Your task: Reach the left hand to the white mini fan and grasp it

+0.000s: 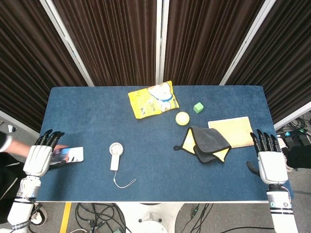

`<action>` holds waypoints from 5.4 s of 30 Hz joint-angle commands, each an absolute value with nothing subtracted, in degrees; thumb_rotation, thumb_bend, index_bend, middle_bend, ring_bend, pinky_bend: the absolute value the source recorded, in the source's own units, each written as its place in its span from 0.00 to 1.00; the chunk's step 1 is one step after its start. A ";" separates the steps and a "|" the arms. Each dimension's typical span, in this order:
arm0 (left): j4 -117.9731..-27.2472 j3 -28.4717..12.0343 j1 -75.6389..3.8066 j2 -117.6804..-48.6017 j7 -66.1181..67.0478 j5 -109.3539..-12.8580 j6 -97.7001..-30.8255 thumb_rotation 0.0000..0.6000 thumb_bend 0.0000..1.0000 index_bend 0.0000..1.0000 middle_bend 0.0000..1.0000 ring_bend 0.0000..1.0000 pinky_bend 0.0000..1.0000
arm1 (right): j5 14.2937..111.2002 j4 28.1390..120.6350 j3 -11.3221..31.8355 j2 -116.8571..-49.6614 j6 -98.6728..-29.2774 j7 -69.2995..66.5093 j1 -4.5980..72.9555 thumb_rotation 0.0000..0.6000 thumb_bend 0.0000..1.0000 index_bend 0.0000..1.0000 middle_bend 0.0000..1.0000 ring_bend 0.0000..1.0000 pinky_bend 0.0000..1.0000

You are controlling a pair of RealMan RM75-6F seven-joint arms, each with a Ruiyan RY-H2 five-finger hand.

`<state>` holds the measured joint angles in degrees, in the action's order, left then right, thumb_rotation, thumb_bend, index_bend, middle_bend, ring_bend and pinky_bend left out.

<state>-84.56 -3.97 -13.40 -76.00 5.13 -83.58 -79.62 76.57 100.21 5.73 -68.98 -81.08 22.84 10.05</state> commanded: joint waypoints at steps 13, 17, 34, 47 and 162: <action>-86.56 -2.97 -13.92 -75.29 3.37 -85.51 -78.83 1.00 0.03 0.15 0.14 0.06 0.22 | 76.62 100.36 5.93 -68.90 -81.07 22.20 10.06 1.00 0.14 0.00 0.00 0.00 0.00; -86.68 -1.96 -14.49 -75.20 2.84 -87.63 -78.36 1.00 0.03 0.15 0.14 0.06 0.23 | 76.89 100.49 6.02 -69.19 -81.28 22.06 10.10 1.00 0.14 0.00 0.00 0.00 0.00; -93.61 3.93 -19.10 -73.98 9.92 -91.29 -66.46 1.00 0.33 0.15 0.83 0.85 0.87 | 76.44 101.36 6.46 -68.05 -80.58 20.86 10.35 1.00 0.14 0.00 0.00 0.00 0.00; -90.94 3.25 -22.56 -79.74 14.14 -89.77 -60.87 1.00 0.35 0.15 0.83 0.85 0.87 | 74.72 102.08 7.34 -67.77 -80.33 20.67 10.64 1.00 0.15 0.00 0.00 0.00 0.00; -86.73 -1.38 -18.37 -80.30 13.91 -79.89 -77.51 1.00 0.31 0.17 0.65 0.61 0.70 | 75.42 100.36 6.40 -68.06 -80.75 18.45 11.07 1.00 0.16 0.00 0.00 0.00 0.00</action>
<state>-90.30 -0.40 -21.61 -79.77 16.31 -79.49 -71.98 74.77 100.40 6.58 -68.13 -80.16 18.85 11.35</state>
